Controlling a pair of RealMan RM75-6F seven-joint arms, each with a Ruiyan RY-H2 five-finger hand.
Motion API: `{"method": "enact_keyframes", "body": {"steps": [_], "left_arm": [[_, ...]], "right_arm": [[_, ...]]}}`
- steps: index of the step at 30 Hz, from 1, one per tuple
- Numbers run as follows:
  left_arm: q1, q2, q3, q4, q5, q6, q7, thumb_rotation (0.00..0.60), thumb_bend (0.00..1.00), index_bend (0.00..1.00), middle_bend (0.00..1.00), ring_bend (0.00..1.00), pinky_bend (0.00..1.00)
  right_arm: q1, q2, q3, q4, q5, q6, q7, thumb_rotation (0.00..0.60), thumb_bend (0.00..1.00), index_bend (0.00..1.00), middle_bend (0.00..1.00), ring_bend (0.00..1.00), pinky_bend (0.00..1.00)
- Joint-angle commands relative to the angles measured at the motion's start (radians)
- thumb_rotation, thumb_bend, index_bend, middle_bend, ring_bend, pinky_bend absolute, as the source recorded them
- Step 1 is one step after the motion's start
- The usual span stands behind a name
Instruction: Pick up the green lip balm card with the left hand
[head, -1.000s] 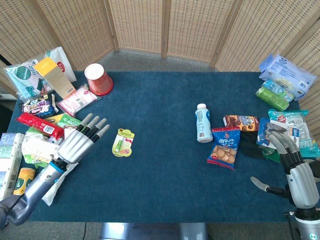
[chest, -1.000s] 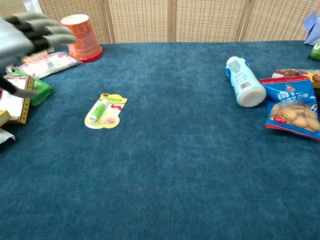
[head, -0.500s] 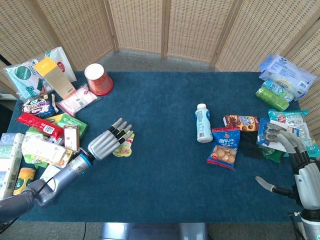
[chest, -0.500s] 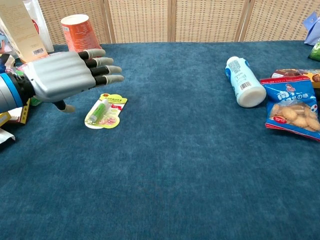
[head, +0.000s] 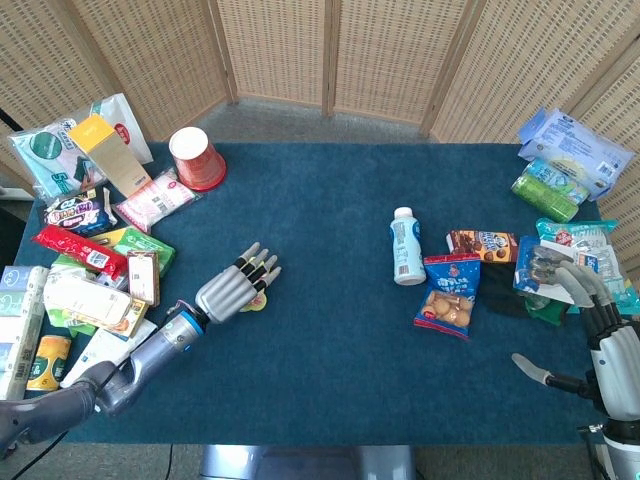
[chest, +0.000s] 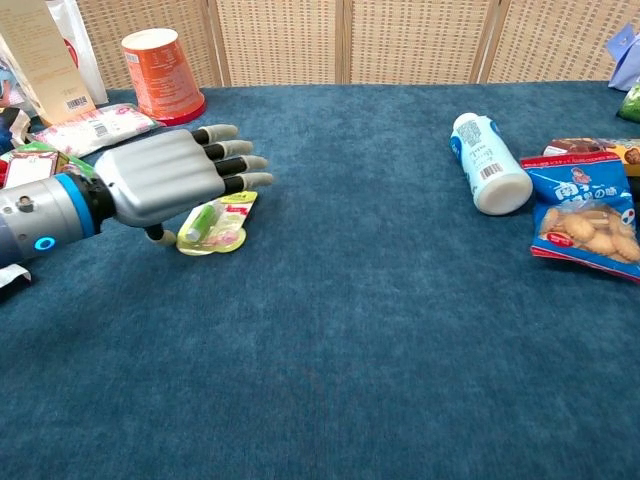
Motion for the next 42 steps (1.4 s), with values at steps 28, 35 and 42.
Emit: {"method": "enact_keyframes", "body": {"steps": [28,35,42], "left_arm": [[-0.093,0.003,-0.087,-0.116,-0.245,-0.145,0.013,0.6,0.0,0.0,0.0,0.0,0.07],[-0.148,-0.011,-0.115,-0.11,-0.36,-0.235,0.122,0.6,0.0,0.0,0.0,0.0,0.06],[-0.193,-0.048,-0.127,-0.078,-0.451,-0.279,0.172,0.6,0.0,0.03,0.0,0.0,0.09]], "right_arm": [[0.0,-0.004,-0.012,-0.013,-0.027,-0.003,-0.028,0.6,0.0,0.0,0.0,0.0,0.0],[0.0,-0.004,-0.011,-0.012,-0.028,0.0,-0.025,0.6,0.0,0.0,0.0,0.0,0.0],[-0.002,0.002,-0.009,-0.011,-0.022,0.007,-0.009,0.6,0.0,0.0,0.0,0.0,0.0]]}}
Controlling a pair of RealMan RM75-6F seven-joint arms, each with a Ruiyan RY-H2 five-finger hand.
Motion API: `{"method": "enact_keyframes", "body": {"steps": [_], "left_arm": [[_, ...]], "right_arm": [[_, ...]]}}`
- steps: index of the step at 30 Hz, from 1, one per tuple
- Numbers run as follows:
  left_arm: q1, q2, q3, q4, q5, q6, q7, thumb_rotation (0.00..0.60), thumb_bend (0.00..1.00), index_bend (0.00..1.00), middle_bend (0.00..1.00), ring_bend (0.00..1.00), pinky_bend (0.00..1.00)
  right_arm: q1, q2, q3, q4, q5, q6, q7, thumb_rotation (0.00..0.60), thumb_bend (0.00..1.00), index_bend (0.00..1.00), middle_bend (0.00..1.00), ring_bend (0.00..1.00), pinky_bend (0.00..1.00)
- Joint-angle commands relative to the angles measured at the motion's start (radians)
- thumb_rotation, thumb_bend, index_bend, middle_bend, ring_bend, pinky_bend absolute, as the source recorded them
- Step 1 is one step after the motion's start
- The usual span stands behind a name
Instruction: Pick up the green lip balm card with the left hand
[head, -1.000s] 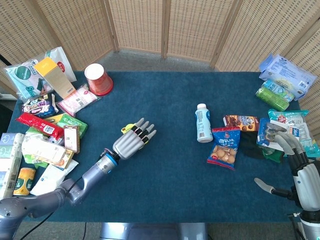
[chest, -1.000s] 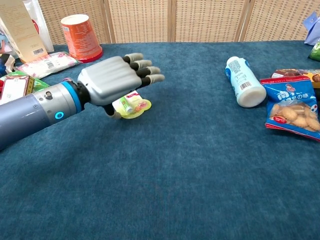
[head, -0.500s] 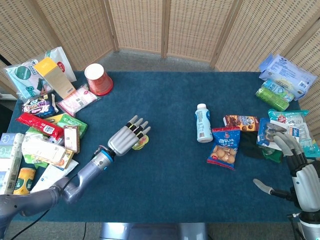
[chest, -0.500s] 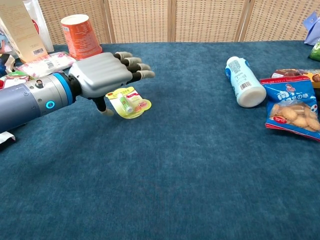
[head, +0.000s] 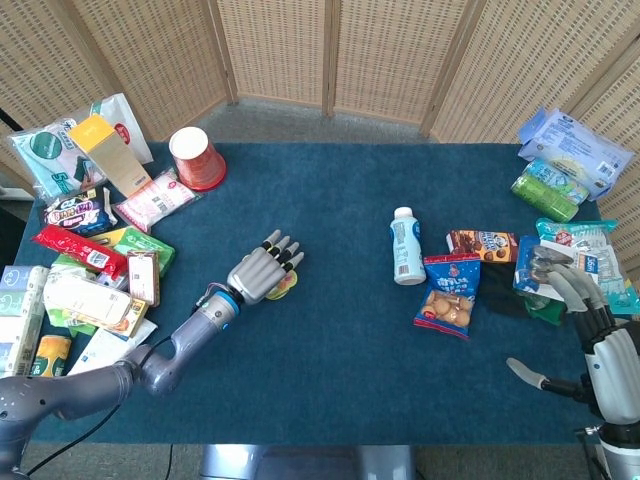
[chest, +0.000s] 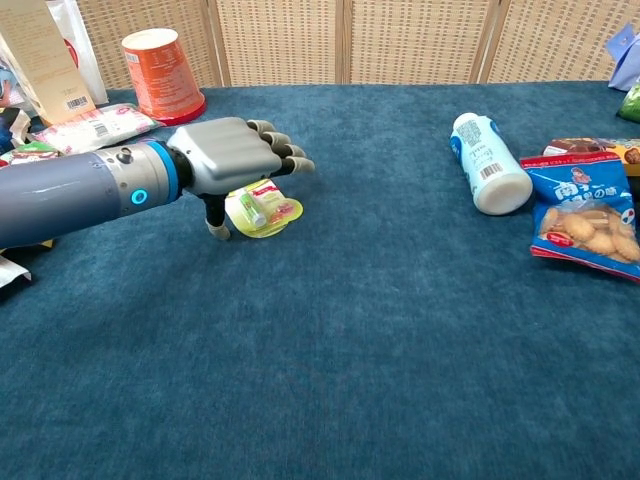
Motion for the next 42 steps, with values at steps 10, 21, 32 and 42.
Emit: {"method": "enact_keyframes", "body": {"steps": [10,21,32,42], "left_arm": [[-0.062,-0.04,0.008,0.017,-0.073,-0.009,0.05,0.6,0.0,0.6,0.6,0.57,0.65],[-0.069,0.018,0.008,-0.069,-0.059,0.066,0.035,0.6,0.0,0.89,0.92,0.87,0.79],[-0.077,0.13,-0.004,-0.217,-0.076,0.133,0.095,0.6,0.0,0.89,0.92,0.87,0.79],[-0.073,0.23,-0.021,-0.365,-0.107,0.203,0.149,0.6,0.0,0.89,0.92,0.87,0.79]], "right_arm": [[-0.003,0.009,0.003,0.002,0.007,0.01,0.023,0.6,0.0,0.0,0.0,0.0,0.0],[-0.008,0.008,-0.003,0.003,0.0,0.013,0.023,0.6,0.0,0.0,0.0,0.0,0.0],[-0.022,0.0,-0.015,0.01,-0.02,0.031,0.021,0.6,0.0,0.0,0.0,0.0,0.0],[-0.02,0.005,-0.01,0.004,-0.014,0.031,0.025,0.6,0.0,0.0,0.0,0.0,0.0]]}}
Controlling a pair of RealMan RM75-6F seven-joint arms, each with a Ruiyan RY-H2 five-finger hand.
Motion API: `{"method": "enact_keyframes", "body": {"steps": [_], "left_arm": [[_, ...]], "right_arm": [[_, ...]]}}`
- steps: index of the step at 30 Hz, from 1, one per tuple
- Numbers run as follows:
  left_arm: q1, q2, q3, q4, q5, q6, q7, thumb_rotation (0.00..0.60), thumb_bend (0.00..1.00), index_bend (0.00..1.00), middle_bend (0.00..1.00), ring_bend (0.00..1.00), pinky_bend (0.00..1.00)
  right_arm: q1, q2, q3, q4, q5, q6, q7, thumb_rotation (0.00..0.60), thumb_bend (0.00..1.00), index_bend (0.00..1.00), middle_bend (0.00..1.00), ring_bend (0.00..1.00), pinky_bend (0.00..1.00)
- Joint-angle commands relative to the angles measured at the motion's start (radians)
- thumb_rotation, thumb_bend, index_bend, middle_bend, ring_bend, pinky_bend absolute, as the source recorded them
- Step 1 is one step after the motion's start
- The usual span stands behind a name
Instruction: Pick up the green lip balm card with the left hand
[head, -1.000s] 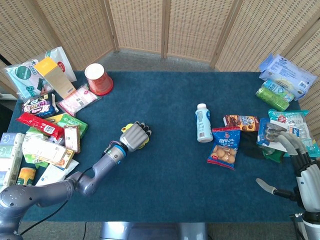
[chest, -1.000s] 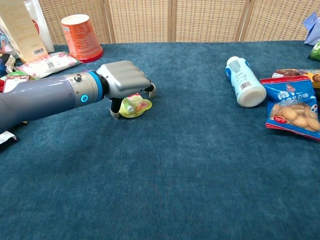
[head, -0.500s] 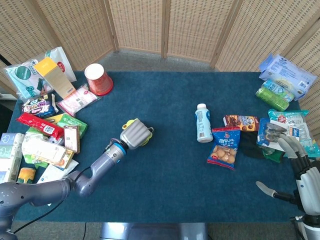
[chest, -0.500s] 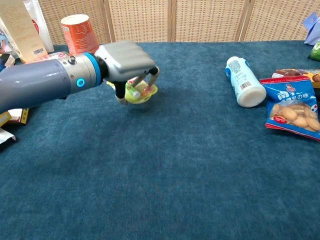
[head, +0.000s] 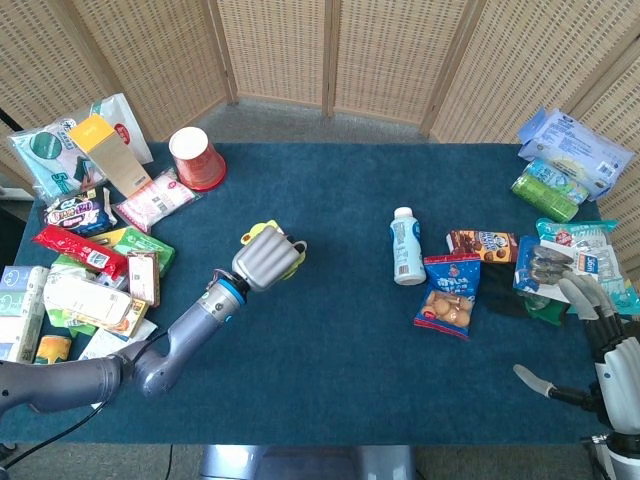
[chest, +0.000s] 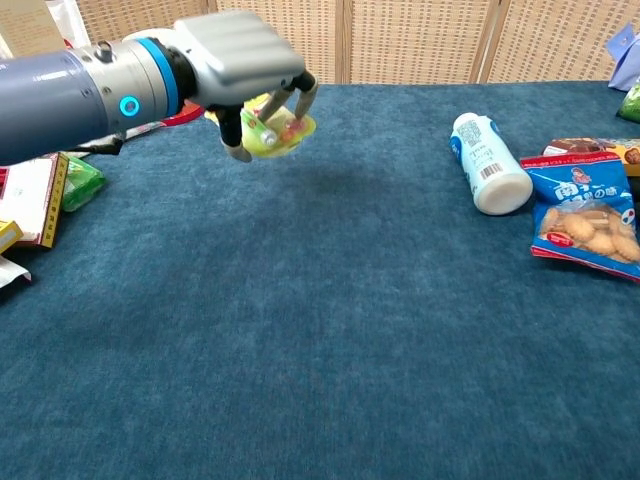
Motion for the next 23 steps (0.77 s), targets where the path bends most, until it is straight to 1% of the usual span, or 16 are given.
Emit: {"method": "enact_keyframes", "body": {"steps": [1,8,15,23], "left_arm": [[0.003,0.044,-0.008,-0.057,-0.018,0.03,0.027,0.6,0.0,0.89,0.92,0.87,0.79],[0.017,0.138,-0.025,-0.174,-0.035,0.09,0.045,0.6,0.0,0.9,0.93,0.88,0.79],[0.015,0.226,-0.056,-0.274,-0.047,0.133,0.059,0.6,0.0,0.9,0.93,0.88,0.79],[0.01,0.3,-0.082,-0.358,-0.065,0.171,0.073,0.6,0.0,0.9,0.93,0.88,0.79]], "right_arm": [[0.004,0.003,0.004,-0.006,0.005,-0.005,0.0,0.6,0.0,0.0,0.0,0.0,0.0],[0.019,0.011,0.02,-0.022,0.017,-0.022,-0.014,0.6,0.0,0.0,0.0,0.0,0.0],[0.001,0.004,0.002,-0.015,-0.005,-0.004,-0.025,0.6,0.0,0.0,0.0,0.0,0.0],[0.003,0.004,0.005,-0.017,-0.003,-0.006,-0.026,0.6,0.0,0.0,0.0,0.0,0.0]]}}
